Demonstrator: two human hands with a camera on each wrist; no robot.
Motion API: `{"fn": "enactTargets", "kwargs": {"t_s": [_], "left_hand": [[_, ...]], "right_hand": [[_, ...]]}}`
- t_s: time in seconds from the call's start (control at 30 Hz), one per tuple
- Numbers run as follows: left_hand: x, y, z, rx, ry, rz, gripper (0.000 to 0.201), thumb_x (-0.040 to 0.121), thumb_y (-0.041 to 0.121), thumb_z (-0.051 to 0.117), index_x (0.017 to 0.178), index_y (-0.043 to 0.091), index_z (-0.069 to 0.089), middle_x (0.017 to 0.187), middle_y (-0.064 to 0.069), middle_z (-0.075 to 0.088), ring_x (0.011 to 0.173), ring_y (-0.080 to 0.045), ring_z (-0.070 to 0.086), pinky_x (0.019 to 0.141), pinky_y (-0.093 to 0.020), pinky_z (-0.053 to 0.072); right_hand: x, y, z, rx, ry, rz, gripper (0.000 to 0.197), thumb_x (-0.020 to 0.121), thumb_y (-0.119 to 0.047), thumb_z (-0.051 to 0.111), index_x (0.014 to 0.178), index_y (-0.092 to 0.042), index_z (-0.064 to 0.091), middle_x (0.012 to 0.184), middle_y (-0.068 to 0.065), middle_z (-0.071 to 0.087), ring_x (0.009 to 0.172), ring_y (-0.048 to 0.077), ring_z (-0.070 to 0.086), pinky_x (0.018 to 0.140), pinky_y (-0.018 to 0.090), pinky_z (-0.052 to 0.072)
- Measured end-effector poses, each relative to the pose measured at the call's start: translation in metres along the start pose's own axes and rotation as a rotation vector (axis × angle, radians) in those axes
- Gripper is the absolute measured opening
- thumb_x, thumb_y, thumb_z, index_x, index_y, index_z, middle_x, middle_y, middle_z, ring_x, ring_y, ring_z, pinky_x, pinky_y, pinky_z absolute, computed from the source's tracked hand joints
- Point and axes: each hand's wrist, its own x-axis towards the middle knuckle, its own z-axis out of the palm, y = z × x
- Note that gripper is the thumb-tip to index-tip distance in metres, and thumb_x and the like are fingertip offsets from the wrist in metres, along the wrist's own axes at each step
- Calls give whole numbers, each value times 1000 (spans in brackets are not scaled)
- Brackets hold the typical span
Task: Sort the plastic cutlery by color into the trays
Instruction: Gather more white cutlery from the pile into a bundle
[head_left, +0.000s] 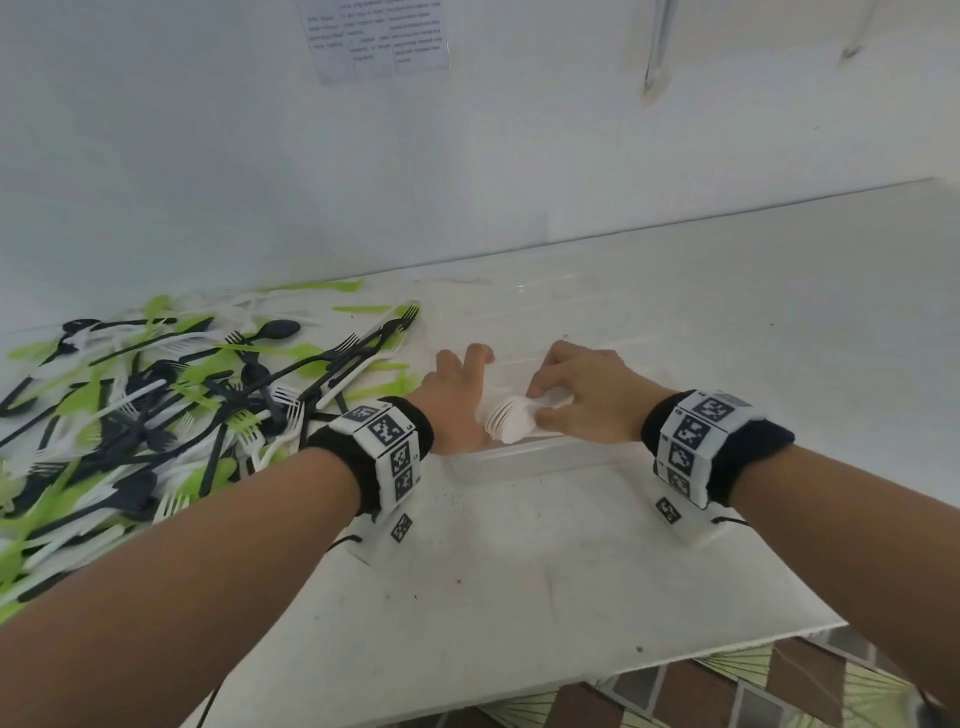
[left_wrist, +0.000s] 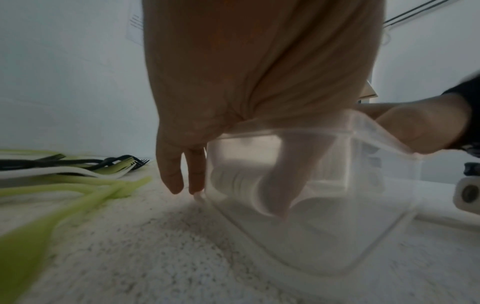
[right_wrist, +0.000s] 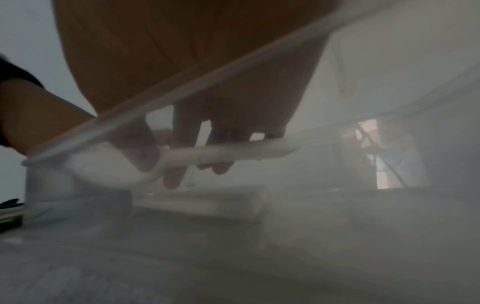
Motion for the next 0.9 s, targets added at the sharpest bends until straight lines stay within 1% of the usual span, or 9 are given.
{"fn": "enactTargets", "kwargs": {"t_s": [0.07, 0.23, 0.33, 0.4, 0.47, 0.53, 0.6, 0.73, 0.9], "left_hand": [[0, 1, 0, 6, 0, 1, 97, 76, 48, 83, 143, 25, 17, 131, -13, 29, 111, -34, 54, 99, -48, 49], [0, 2, -2, 21, -13, -16, 94, 79, 41, 81, 144, 21, 16, 132, -14, 28, 108, -35, 56, 99, -48, 50], [0, 4, -2, 16, -17, -37, 91, 82, 44, 78, 144, 23, 16, 133, -13, 28, 109, -33, 54, 100, -45, 49], [0, 5, -1, 12, -12, -50, 88, 84, 44, 76, 144, 23, 16, 133, -12, 28, 110, -32, 54, 100, -44, 48], [0, 5, 0, 21, -9, -59, 85, 85, 41, 75, 144, 24, 16, 133, -12, 28, 110, -32, 54, 99, -42, 48], [1, 5, -1, 22, -14, -67, 85, 86, 39, 75, 144, 24, 15, 134, -12, 28, 111, -32, 53, 99, -41, 48], [0, 5, -1, 19, -16, -67, 85, 85, 41, 75, 144, 24, 15, 135, -13, 27, 112, -32, 53, 101, -42, 47], [-1, 2, 0, -9, -9, -54, 86, 85, 43, 74, 145, 24, 16, 134, -13, 29, 112, -33, 54, 103, -46, 47], [-1, 2, -2, -29, -10, -40, 85, 84, 45, 74, 144, 26, 18, 132, -11, 31, 107, -31, 54, 102, -47, 47]], "right_hand": [[-3, -1, -2, -8, -38, -50, 27, 90, -41, 65, 116, -36, 71, 109, -15, 49, 106, 11, 48, 100, 34, 38], [-7, -8, -26, -38, -273, -55, 25, 93, -46, 65, 116, -38, 72, 99, -21, 59, 98, 6, 57, 83, 21, 40], [-5, -11, -35, -16, -320, -38, 29, 89, -41, 73, 118, -39, 64, 98, -13, 66, 89, 4, 60, 79, 18, 43], [-4, -14, -33, 5, -322, -35, 23, 87, -34, 76, 108, -34, 66, 95, -9, 68, 85, 7, 61, 79, 23, 48], [-2, -17, -28, -34, -304, -29, 6, 88, -23, 72, 89, -29, 71, 85, -14, 67, 81, 7, 61, 79, 24, 48], [1, -19, -21, -92, -283, -10, 17, 88, -15, 64, 79, -28, 71, 81, -17, 67, 83, 8, 62, 77, 22, 46], [2, -18, -16, -126, -263, 9, 20, 88, -16, 62, 77, -30, 70, 83, -17, 67, 86, 11, 63, 77, 24, 46], [2, -14, -11, -89, -229, 37, 15, 86, -20, 65, 78, -32, 63, 86, -14, 66, 86, 14, 63, 83, 34, 55], [2, -13, -7, -118, -192, 38, 20, 87, -27, 68, 71, -39, 63, 88, -17, 66, 88, 12, 63, 83, 32, 55]]}}
